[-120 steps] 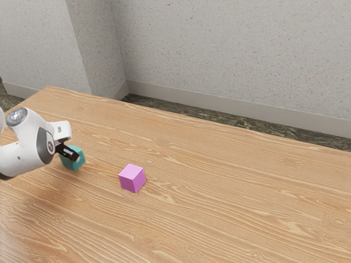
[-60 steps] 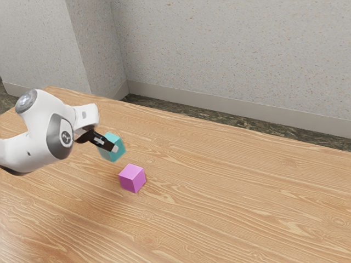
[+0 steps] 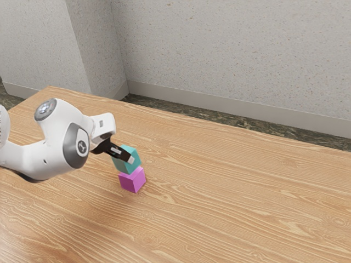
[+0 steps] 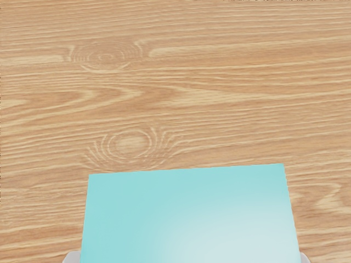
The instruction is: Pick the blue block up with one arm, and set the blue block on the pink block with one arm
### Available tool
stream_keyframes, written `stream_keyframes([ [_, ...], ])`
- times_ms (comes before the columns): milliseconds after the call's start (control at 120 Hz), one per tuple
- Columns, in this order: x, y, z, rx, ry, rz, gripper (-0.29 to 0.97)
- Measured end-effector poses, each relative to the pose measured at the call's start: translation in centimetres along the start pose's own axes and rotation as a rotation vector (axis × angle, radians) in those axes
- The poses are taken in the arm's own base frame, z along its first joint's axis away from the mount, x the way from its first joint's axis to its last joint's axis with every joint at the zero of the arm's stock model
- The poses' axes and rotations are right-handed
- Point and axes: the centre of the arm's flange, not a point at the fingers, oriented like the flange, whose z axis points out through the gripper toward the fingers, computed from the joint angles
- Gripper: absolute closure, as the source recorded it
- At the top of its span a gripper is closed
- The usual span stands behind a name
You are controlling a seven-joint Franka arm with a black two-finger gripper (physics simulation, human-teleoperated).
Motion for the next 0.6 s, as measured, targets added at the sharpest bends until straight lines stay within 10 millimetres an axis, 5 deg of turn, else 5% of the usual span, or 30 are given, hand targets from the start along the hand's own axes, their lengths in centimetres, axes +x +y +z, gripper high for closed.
stream_keyframes([
  [200, 0.1, -0.2, 0.3, 0.004, 0.003, -0.035, 0.37],
  [467, 0.9, 1.0, 0.4, -0.01, 0.008, -0.031, 0.13],
  [600, 3.5, 1.4, -0.9, -0.022, 0.051, 0.002, 0.08],
])
